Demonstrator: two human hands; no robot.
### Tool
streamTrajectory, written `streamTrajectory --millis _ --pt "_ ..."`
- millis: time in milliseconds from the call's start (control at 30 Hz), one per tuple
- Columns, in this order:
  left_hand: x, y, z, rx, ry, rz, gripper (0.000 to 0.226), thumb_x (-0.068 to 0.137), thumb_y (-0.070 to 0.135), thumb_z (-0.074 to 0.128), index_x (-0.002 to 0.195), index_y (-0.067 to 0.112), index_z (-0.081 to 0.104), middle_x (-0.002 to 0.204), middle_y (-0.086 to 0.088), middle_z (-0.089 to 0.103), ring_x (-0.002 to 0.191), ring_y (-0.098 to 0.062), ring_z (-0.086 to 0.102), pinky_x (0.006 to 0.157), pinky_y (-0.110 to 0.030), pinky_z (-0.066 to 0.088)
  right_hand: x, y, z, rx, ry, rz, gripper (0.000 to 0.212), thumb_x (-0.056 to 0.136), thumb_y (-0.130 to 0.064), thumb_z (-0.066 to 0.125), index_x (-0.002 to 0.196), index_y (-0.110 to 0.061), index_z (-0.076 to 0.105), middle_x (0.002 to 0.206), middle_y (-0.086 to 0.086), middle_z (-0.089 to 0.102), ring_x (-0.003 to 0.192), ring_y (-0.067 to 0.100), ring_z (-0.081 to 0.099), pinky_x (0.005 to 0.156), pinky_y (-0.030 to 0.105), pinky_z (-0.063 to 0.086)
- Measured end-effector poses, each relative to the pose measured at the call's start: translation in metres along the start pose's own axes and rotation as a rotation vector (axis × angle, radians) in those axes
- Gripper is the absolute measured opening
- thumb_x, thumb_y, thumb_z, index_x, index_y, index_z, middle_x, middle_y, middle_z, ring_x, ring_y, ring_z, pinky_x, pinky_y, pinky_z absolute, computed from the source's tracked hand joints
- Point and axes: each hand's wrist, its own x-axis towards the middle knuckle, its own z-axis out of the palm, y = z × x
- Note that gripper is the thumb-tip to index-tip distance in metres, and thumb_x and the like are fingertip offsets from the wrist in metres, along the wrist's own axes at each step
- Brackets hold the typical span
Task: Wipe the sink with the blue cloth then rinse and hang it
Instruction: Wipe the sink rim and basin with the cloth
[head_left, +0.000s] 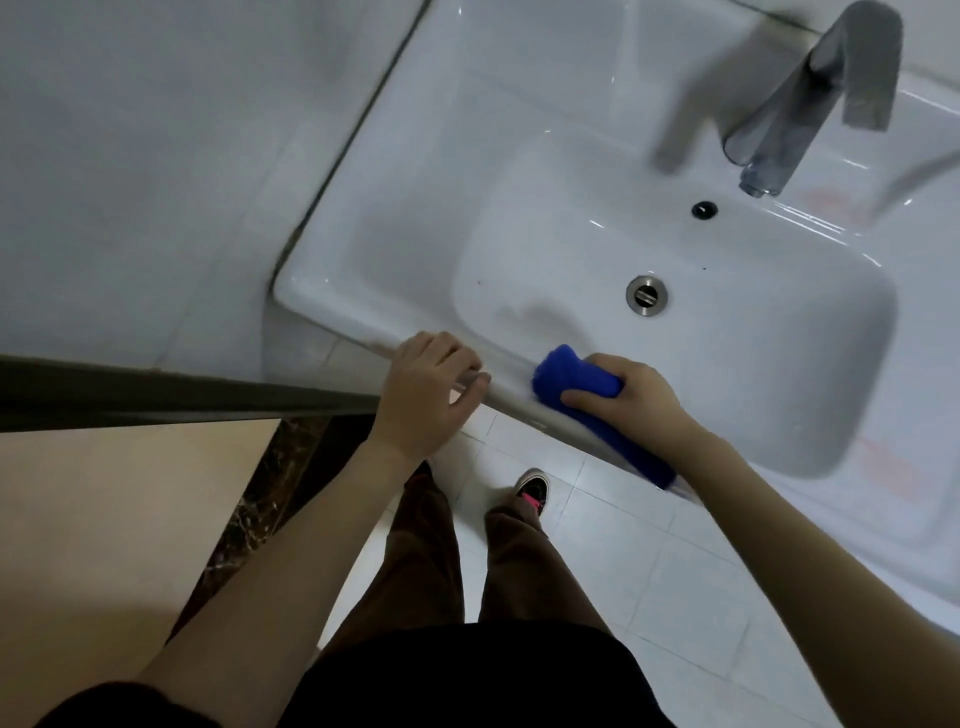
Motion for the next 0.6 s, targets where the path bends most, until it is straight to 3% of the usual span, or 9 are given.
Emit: streamTrajectory --millis 167,433,600 --pt "0.002 -0.004 0.004 -0.058 0.047 -0.009 0.017 0.089 0.03 0.061 0.085 0.015 0.066 0.088 0.002 0.061 0.086 -0.02 0.051 0.081 -0.035 0.04 -0.04 0.044 -0.028 -0.031 0.032 0.077 0.018 0.086 -0.042 0.07 0.099 -0.031 0.065 0.086 -0.012 0.068 0.079 0.008 0.062 0.072 0.026 0.045" --pt "0.001 -0.004 0.005 -0.075 0.018 -0.019 0.018 0.09 0.032 0.061 0.087 0.014 0.065 0.088 0.001 0.059 0.087 -0.015 0.048 0.081 -0.029 0.037 0.029 -0.019 0.02 -0.009 -0.002 -0.121 0.023 0.084 -0.052 0.068 0.091 -0.03 0.066 0.081 -0.008 0.065 0.076 0.013 0.06 0.074 0.036 0.051" --pt "0.003 0.001 0.003 -0.061 0.018 -0.042 0.019 0.087 0.033 0.06 0.084 0.015 0.065 0.088 0.001 0.059 0.087 -0.017 0.049 0.08 -0.026 0.033 -0.046 0.055 -0.031 0.007 0.036 0.017 0.018 0.084 -0.046 0.07 0.088 -0.03 0.066 0.078 -0.006 0.067 0.074 0.015 0.061 0.073 0.034 0.05"
